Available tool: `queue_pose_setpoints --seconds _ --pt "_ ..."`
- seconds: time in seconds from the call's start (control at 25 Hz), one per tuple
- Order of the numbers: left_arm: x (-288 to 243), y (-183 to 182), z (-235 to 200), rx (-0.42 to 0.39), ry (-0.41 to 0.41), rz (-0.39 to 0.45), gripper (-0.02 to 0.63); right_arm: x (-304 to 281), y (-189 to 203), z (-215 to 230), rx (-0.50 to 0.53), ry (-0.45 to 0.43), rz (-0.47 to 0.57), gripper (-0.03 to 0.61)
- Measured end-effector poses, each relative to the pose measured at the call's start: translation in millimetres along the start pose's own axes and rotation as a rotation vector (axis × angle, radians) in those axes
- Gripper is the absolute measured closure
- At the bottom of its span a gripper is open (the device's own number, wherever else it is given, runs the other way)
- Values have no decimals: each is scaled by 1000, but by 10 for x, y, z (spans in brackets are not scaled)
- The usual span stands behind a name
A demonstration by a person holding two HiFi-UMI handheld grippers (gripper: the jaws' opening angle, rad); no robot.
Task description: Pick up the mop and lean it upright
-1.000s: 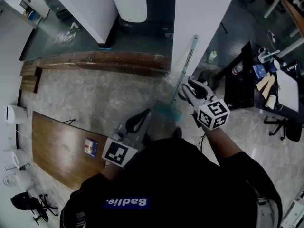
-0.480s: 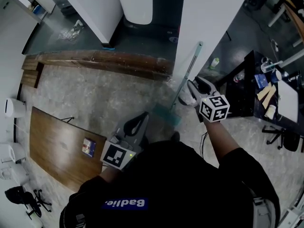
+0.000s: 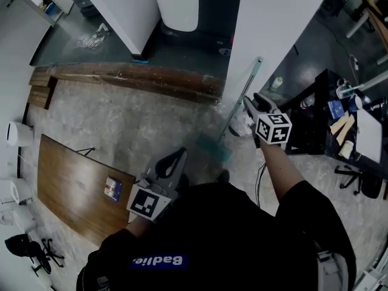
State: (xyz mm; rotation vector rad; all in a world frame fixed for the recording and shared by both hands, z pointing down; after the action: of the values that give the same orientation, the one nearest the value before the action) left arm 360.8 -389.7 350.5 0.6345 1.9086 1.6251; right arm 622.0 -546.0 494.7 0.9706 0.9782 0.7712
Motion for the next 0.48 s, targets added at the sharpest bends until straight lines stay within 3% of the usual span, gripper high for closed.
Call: queue_pose_setpoints --seconds 0.48 --pt "42 16 -110 3 -46 -28 594 -516 191 617 -78 93 -80 393"
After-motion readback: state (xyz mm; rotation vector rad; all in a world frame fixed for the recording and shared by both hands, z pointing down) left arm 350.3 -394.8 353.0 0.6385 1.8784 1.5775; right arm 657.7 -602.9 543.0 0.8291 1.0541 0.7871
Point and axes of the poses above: the fingertips, and each gripper's own axes: x backward along the fingers, z to its right, y out of its underside, the point moved 3 cm from there along x, backward along the fingers, and after that the axes turned 5 degrees about z, right-handed, at the moved point
